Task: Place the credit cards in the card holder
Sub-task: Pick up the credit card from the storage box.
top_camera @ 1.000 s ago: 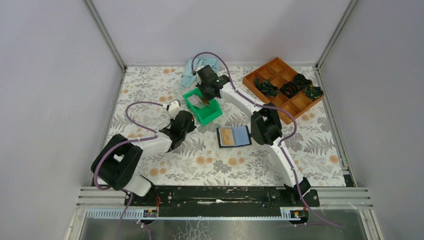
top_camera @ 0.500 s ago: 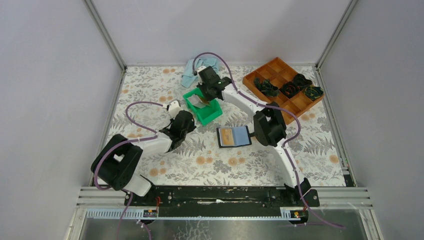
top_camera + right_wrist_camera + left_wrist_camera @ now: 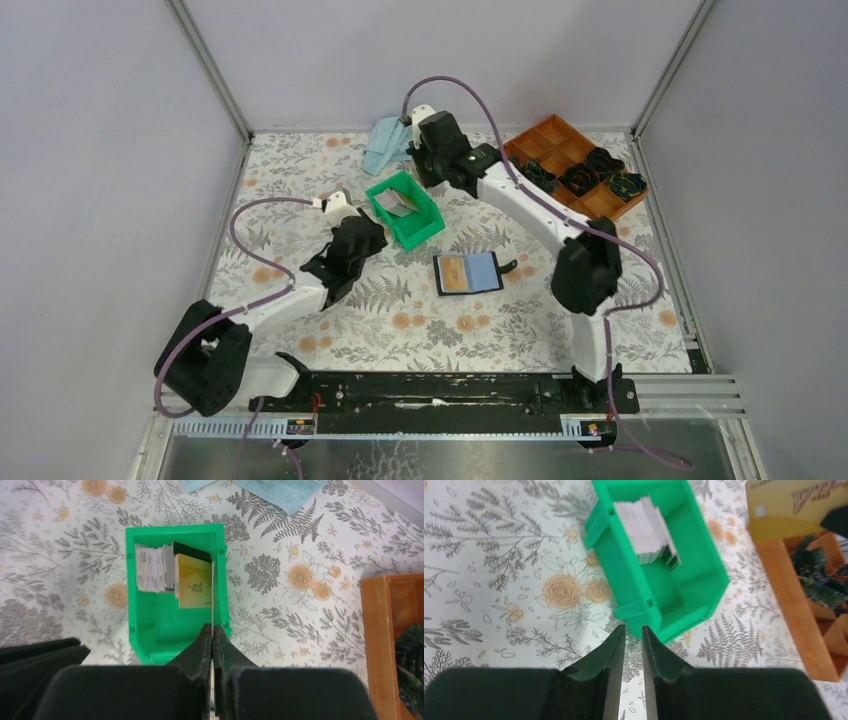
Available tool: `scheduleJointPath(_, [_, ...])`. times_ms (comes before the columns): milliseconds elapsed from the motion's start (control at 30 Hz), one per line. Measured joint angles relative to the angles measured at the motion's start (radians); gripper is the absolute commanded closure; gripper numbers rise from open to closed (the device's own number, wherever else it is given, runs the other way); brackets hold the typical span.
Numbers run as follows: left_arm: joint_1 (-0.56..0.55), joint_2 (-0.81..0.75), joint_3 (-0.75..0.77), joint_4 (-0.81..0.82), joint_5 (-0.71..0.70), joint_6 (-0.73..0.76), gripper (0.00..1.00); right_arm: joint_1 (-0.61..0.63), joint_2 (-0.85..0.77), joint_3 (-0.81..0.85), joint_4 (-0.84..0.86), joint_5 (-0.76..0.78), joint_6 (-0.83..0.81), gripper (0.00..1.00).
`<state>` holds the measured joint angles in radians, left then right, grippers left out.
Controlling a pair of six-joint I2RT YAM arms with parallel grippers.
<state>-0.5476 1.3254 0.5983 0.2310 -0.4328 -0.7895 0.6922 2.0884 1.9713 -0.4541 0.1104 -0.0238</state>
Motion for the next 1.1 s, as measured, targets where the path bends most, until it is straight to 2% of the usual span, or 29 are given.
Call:
scheduleJointPath(233, [0.000,-0.127,-0.002,0.024,0.066,0.091,0.42,0.000,-0.306,-0.262,0.018,-0.058,0.053,1.00])
scheduleJointPath(367, [0.000,-0.208,-0.034,0.082,0.150,0.141,0.33,0.001,-0.518,-0.470,0.019,-0.113,0.092,1.00])
scheduleJointPath(500, [0.001,-0.240,-0.058,0.144,0.307,0.184,0.32,0.001,-0.694,-0.631,0.019,-0.190,0.132,1.00])
scheduleJointPath(667, [0.001,-0.220,-0.057,0.217,0.544,0.223,0.32,0.001,-0.814,-0.756,0.018,-0.312,0.179,1.00])
scheduleJointPath(833, [0.001,-0.200,-0.054,0.249,0.727,0.245,0.32,0.001,-0.855,-0.836,0.019,-0.417,0.209,1.00])
scheduleJointPath(1100, [0.001,-0.195,-0.050,0.282,0.919,0.262,0.33,-0.048,-0.875,-0.924,0.029,-0.577,0.240,1.00])
